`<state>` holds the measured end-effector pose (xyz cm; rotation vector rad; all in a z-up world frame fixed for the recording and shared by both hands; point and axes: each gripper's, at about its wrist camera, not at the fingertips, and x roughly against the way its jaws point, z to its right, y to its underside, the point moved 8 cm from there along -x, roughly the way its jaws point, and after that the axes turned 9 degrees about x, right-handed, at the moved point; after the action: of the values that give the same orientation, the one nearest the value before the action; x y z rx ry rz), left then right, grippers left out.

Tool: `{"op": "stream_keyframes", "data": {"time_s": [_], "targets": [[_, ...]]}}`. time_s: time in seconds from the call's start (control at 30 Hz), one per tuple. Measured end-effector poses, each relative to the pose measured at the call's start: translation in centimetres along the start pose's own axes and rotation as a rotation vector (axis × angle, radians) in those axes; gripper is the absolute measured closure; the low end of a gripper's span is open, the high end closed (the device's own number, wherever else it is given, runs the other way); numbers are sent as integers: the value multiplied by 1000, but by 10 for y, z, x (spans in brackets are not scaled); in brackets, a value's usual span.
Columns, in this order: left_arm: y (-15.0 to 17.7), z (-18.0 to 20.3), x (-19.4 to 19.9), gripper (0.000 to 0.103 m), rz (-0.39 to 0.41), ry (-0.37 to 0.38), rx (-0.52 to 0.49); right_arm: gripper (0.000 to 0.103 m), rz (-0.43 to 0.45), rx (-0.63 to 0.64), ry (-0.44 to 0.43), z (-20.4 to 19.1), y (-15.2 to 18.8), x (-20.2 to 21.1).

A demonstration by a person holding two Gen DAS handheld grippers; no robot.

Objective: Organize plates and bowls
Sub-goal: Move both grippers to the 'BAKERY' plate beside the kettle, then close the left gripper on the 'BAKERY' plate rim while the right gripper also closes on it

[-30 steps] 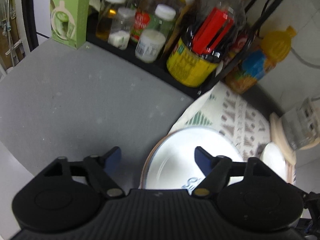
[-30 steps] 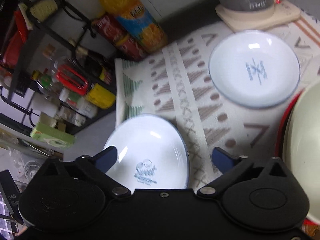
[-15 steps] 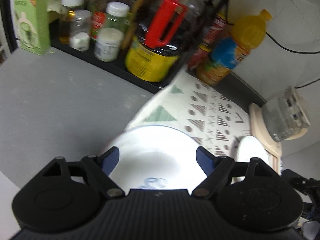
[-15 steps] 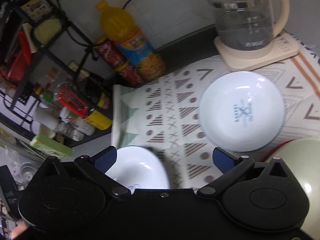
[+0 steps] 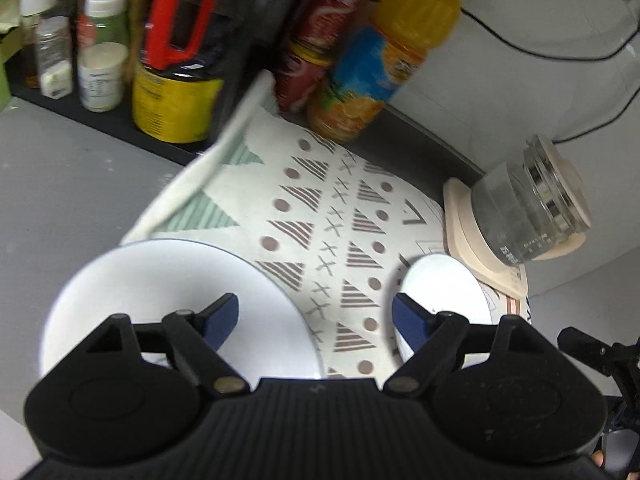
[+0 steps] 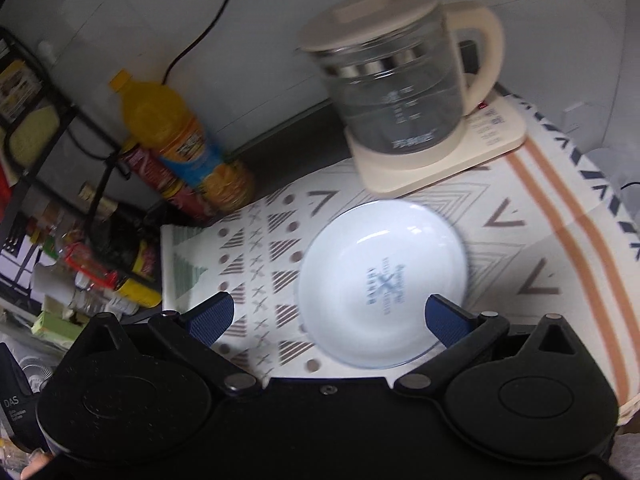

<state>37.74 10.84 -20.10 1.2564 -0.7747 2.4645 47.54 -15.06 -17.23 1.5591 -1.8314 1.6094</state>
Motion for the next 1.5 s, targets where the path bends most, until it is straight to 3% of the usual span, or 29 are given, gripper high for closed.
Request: {"op": "stream_keyframes", "data": {"time_s": [0.13,0.33,0.7,0.8,0.87,0.93,1.1,1.27,1.5], "targets": [[6,16,-7,21,-6,-18,-27,0,3,-27,-29,16,-9,1],[11,32,-24,21,-45,-21,11,0,-30,-14,-25,45,-28,-3],[16,56,-62,21,-122,27,65,1,-125,-87,-32,99,-34,-25],[20,62,-73,21,-156,35,73,9,-144,-112,-58,109,-35,-32],[21,64,-79,22,-166,34,94,20,-165,-136,-70,115,-34,-39],[23,65,-85,23,-173,34,110,21,-178,-145,-90,119,-34,-45],[32,68,-100,39,-210,46,139,32,-256,-140,-120,123,-22,-68],[40,67,-118,69,-256,37,184,44,-333,-166,-171,124,-10,-90],[47,65,-132,80,-283,17,232,68,-406,-151,-240,116,-6,-114]]}}
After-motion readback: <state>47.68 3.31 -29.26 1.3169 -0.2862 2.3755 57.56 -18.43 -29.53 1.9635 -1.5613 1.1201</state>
